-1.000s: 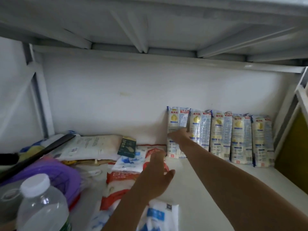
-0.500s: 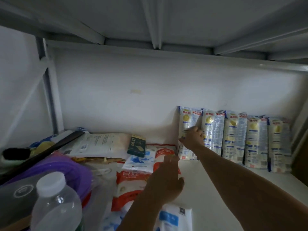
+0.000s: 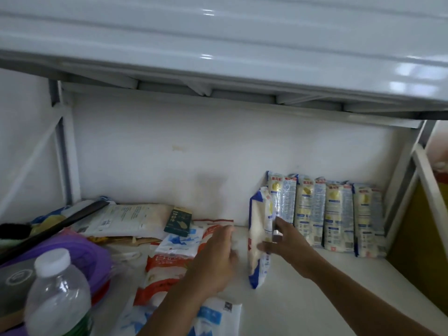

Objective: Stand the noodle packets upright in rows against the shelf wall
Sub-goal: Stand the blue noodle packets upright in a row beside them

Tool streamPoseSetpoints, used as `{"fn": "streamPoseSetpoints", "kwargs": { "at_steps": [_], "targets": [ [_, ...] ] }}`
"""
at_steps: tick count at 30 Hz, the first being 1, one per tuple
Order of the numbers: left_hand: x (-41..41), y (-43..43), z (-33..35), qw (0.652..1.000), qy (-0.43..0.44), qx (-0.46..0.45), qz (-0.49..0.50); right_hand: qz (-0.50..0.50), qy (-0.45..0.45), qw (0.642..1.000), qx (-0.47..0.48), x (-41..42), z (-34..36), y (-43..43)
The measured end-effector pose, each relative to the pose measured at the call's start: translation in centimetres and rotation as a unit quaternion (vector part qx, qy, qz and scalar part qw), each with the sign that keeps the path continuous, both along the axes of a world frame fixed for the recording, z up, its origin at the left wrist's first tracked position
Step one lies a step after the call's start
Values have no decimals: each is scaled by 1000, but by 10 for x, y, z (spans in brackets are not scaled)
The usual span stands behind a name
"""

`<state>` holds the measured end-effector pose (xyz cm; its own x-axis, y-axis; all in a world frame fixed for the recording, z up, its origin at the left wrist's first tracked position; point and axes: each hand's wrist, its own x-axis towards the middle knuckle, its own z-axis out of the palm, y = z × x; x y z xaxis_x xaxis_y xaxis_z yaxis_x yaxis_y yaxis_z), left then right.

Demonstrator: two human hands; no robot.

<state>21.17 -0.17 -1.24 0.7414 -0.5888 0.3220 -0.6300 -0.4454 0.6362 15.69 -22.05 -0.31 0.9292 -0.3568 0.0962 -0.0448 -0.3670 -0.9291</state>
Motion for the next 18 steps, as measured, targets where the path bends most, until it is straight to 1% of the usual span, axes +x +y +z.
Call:
{"fn": "streamPoseSetpoints", "kwargs": {
  "at_steps": [2,6,11,13,14,15,17,18],
  "targets": [
    [-2,-6,1,1000,4,-16,-11,54,-2,997,57,-24,3,0],
    [-11,-22,1,999,26,-27,-20,131,16,984,117,-47,7,3],
    [-23,-33,6,992,55,-99,-50,148,29,975,165,-61,21,-5],
    [-28,-40,10,989,58,-121,-55,169,18,967,188,-65,25,-4],
    [-30,-45,11,988,57,-129,-57,172,8,969,178,-66,26,0],
    [-32,-50,11,988,58,-130,-58,162,-4,976,147,-67,27,3],
    [-34,-57,10,988,62,-132,-52,111,-30,990,77,-66,24,3],
    [-34,-60,8,988,62,-137,-45,72,-41,995,57,-65,23,0]
  ]
}}
